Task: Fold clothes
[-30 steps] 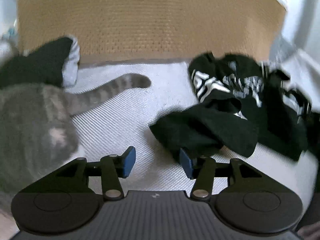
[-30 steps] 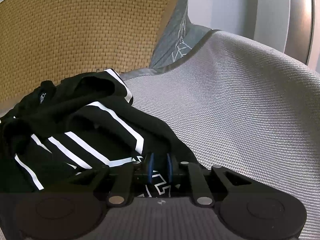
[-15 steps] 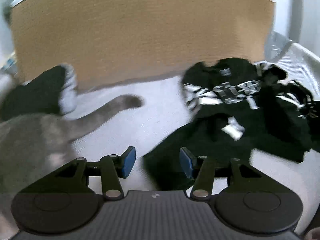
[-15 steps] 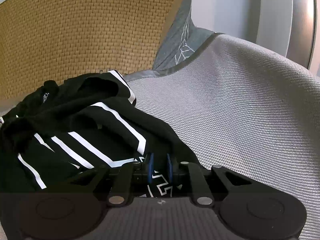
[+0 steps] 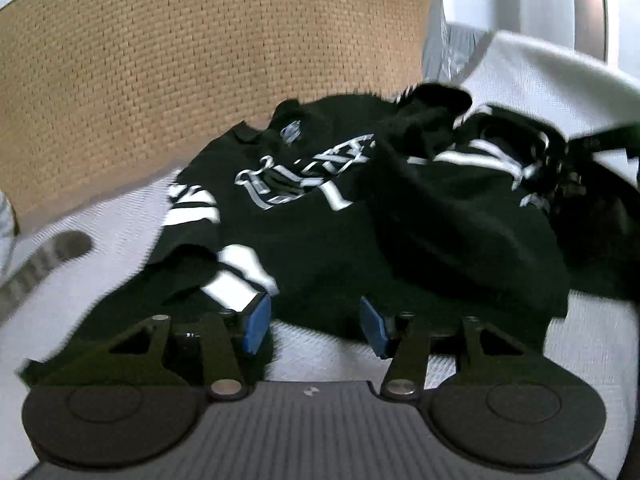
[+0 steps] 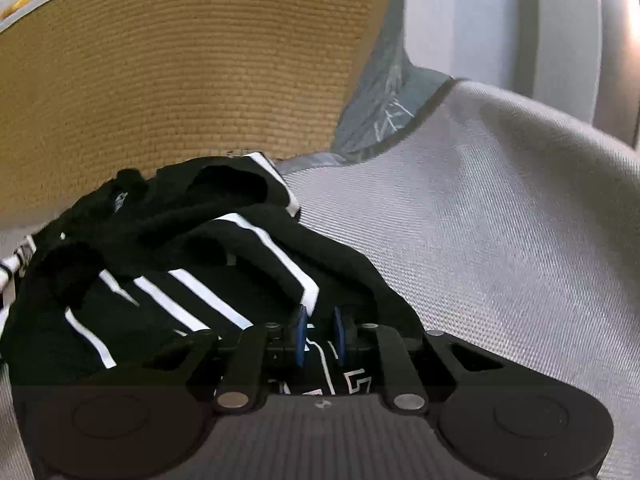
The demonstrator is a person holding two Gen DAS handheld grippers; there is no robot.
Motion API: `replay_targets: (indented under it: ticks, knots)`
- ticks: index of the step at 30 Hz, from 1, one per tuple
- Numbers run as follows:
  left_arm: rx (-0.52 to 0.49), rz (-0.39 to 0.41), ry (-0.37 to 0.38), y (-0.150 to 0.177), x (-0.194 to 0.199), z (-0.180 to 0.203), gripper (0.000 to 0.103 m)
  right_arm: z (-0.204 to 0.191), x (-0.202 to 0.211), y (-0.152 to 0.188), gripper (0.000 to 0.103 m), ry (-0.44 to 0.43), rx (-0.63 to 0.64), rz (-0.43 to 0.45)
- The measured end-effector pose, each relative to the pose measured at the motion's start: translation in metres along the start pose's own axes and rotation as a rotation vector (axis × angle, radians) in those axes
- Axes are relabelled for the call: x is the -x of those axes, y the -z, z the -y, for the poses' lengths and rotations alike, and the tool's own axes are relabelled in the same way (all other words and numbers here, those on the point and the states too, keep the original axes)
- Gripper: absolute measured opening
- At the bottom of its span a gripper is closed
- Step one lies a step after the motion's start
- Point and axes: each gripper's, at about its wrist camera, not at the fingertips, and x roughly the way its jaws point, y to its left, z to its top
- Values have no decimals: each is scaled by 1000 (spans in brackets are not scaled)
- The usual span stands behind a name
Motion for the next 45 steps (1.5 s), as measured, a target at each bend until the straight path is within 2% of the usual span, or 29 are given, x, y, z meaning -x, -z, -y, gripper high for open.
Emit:
replay_targets:
  ticks: [1,2,7,10,14,24,31,36,45]
  knots:
    - [14,10,-8,1,-3,2,54,-2,1,0,29,-8,12,6]
    - [19,13,-22,2,-7,4,54,-4,2,0,31,-18,22,11]
    - [28,-3,-66,14,-31,7,56,-15,2,1,31,-36,76,15]
    - [85,24,-60,27,-33,0,65,-22,3,1,31,-49,115,25]
    - [163,28,-16,30,-33,-15,68,-25,3,1,31,-66,118,22]
    - [146,52,-35,32,-35,-9,69,-36,8,2,33,-124,176,38]
    - [151,62,-31,34,-34,-11,69,-59,15,8,36,-178,289,56]
    - [155,69,-29,35,-33,-11,69,-62,18,8,36,-226,289,57]
    - [162,76,-25,36,-33,-12,69,-59,18,6,36,-240,243,41]
